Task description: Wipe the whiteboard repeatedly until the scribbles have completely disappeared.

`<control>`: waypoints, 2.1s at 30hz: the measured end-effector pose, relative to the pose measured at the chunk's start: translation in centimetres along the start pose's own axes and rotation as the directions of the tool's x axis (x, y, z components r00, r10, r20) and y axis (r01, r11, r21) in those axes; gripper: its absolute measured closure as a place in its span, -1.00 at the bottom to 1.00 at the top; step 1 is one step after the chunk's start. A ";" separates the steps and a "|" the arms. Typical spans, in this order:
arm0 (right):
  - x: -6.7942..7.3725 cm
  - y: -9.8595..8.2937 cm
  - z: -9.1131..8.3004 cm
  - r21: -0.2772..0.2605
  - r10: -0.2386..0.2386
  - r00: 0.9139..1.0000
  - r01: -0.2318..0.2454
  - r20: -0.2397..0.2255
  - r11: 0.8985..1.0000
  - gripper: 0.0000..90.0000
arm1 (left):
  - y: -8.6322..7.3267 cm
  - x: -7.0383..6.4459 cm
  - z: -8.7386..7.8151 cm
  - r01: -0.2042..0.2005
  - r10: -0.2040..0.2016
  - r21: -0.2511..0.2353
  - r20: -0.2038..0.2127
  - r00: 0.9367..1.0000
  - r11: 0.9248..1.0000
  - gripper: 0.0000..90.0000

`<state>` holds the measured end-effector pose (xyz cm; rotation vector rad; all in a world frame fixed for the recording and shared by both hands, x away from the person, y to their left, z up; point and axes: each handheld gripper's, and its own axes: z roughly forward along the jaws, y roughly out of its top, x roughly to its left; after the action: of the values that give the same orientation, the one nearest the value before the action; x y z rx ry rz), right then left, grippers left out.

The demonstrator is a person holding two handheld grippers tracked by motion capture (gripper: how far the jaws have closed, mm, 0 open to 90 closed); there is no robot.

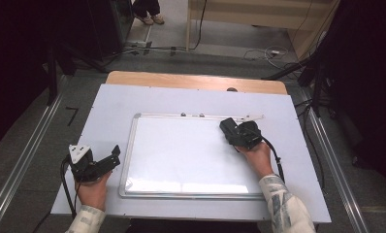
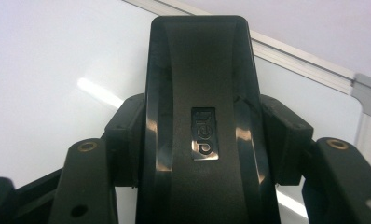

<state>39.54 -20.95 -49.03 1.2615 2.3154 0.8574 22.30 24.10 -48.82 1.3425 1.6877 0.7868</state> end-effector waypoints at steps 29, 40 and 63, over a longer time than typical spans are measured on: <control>0.6 -0.6 -0.6 -0.007 0.024 0.999 -0.024 0.041 1.000 -0.14 | 0.2 0.0 0.2 0.004 -0.004 -0.002 0.005 1.000 1.000 -0.91; 0.3 -0.4 -2.6 -0.066 0.064 0.997 -0.061 0.047 0.996 -0.14 | 0.1 -0.1 0.2 0.003 -0.002 -0.002 0.006 1.000 1.000 -0.91; -0.2 -1.0 -4.9 -0.103 0.119 0.990 -0.110 0.077 0.989 -0.14 | 0.2 0.0 -0.1 0.006 -0.006 -0.011 0.010 1.000 1.000 -0.91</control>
<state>36.22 -23.21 -46.01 1.3717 2.1268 0.9270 22.36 24.14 -48.60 1.3312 1.6769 0.7832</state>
